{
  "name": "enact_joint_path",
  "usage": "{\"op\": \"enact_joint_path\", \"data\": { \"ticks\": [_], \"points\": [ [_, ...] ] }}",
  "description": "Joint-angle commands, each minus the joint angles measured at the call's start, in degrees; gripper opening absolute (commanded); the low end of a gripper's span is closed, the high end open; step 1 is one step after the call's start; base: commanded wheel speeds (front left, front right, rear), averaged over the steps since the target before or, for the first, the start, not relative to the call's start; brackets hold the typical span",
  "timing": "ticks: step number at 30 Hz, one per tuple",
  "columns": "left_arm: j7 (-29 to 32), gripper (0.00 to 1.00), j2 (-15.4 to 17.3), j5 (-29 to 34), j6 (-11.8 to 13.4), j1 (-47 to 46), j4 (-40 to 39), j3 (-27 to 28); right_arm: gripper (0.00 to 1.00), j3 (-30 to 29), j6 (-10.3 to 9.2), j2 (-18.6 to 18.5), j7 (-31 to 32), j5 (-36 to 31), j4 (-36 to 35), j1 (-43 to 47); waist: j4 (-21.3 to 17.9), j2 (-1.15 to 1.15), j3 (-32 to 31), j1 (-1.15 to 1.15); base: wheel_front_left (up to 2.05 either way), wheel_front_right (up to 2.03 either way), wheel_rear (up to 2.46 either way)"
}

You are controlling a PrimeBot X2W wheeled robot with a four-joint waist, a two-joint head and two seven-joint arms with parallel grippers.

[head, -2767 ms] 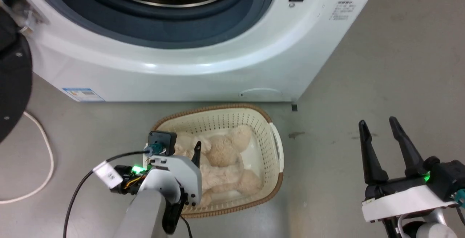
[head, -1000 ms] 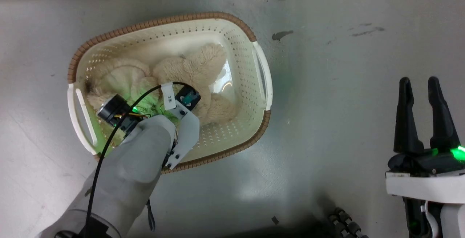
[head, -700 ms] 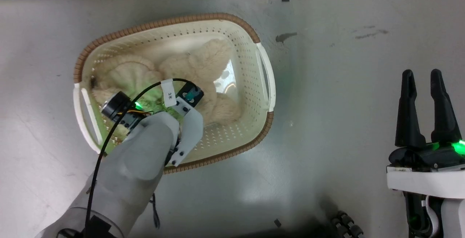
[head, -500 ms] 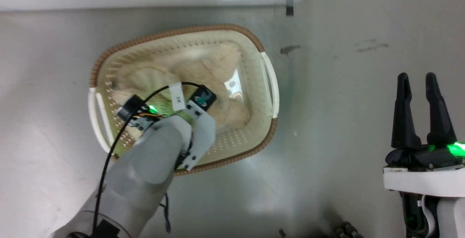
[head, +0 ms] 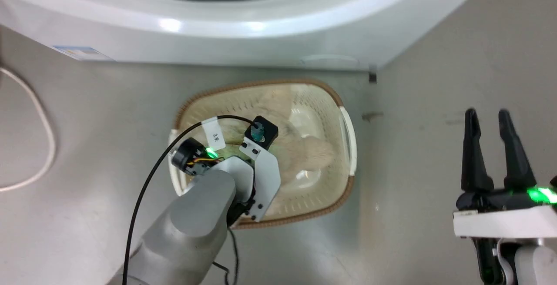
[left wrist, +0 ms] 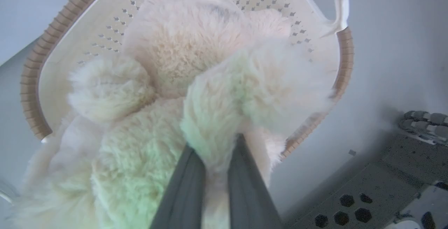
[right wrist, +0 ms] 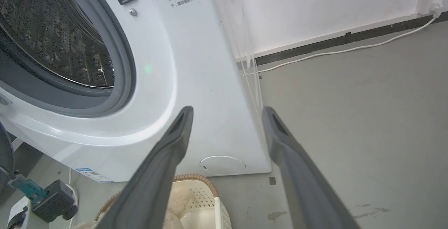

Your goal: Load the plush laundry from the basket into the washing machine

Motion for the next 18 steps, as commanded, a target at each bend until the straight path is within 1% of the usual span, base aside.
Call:
{"op": "enact_joint_path", "data": {
  "ticks": [1, 7, 8, 9, 11, 12, 13, 15, 16, 17, 18],
  "points": [
    [-1.61, 0.00, -0.63, -1.70, -0.21, 1.29, -1.57, 1.15, 1.00, -0.42, 0.05, -0.10, -0.25, -0.45, 0.72, 1.31, 2.75, 0.00, -4.39, 0.01, 0.00, 0.00, 0.00],
    [-5.24, 0.00, -1.26, -6.20, 1.18, 5.11, -5.67, 4.41, 1.00, -1.12, 0.05, -0.10, -0.10, -1.17, 2.27, 3.51, 4.71, 0.00, -10.33, 0.01, 0.00, 0.00, 0.00],
    [-6.58, 0.00, -1.42, -8.04, 2.06, 7.10, -8.50, 5.76, 1.00, -1.44, 0.05, -0.10, 0.09, -1.20, 2.67, 4.54, 5.50, 0.00, -12.87, 0.01, 0.00, 0.00, 0.00],
    [-6.96, 0.00, -1.48, -8.62, 2.27, 7.84, -9.54, 6.12, 1.00, -1.59, 0.05, -0.10, 0.15, -1.18, 2.84, 4.92, 5.81, 0.00, -13.82, 0.01, 0.00, 0.00, 0.00],
    [-7.26, 0.00, -1.51, -9.12, 2.56, 8.53, -10.70, 6.46, 1.00, -1.66, 0.05, -0.10, 0.23, -1.17, 2.97, 5.27, 6.04, 0.00, -14.57, 0.01, 0.00, 0.00, 0.00],
    [-7.66, 0.00, -1.52, -9.89, 3.03, 9.95, -13.14, 6.90, 1.00, -1.79, 0.05, -0.10, 0.32, -1.13, 3.23, 5.97, 6.49, 0.00, -16.15, 0.01, 0.00, 0.00, 0.00],
    [-7.66, 0.00, -1.52, -9.89, 3.03, 9.95, -13.14, 6.90, 1.00, -1.79, 0.05, -0.10, 0.32, -1.13, 3.23, 5.97, 6.49, 0.00, -16.15, 0.01, 0.00, 0.00, 0.00],
    [-8.04, 0.00, -1.18, -10.80, 3.97, 12.21, -17.28, 7.53, 1.00, -1.99, 0.05, -0.10, 0.51, -1.09, 3.63, 6.94, 7.02, 0.00, -18.22, 0.01, 0.00, 0.00, 0.00],
    [-8.04, 0.00, -1.18, -10.80, 3.97, 12.21, -17.28, 7.53, 1.00, -1.99, 0.05, -0.10, 0.51, -1.09, 3.63, 6.94, 7.02, 0.00, -18.22, 0.01, 0.00, 0.00, 0.00],
    [-8.43, 0.00, -0.80, -11.21, 4.87, 13.63, -20.29, 8.06, 1.00, -2.12, 0.05, -0.10, 0.61, -1.07, 3.84, 7.57, 7.31, 0.00, -19.36, 0.01, 0.00, 0.00, 0.00],
    [-8.43, 0.00, -0.80, -11.21, 4.87, 13.63, -20.29, 8.06, 1.00, -2.12, 0.05, -0.10, 0.61, -1.07, 3.84, 7.57, 7.31, 0.00, -19.36, 0.01, 0.00, 0.00, 0.00]
  ]
}}
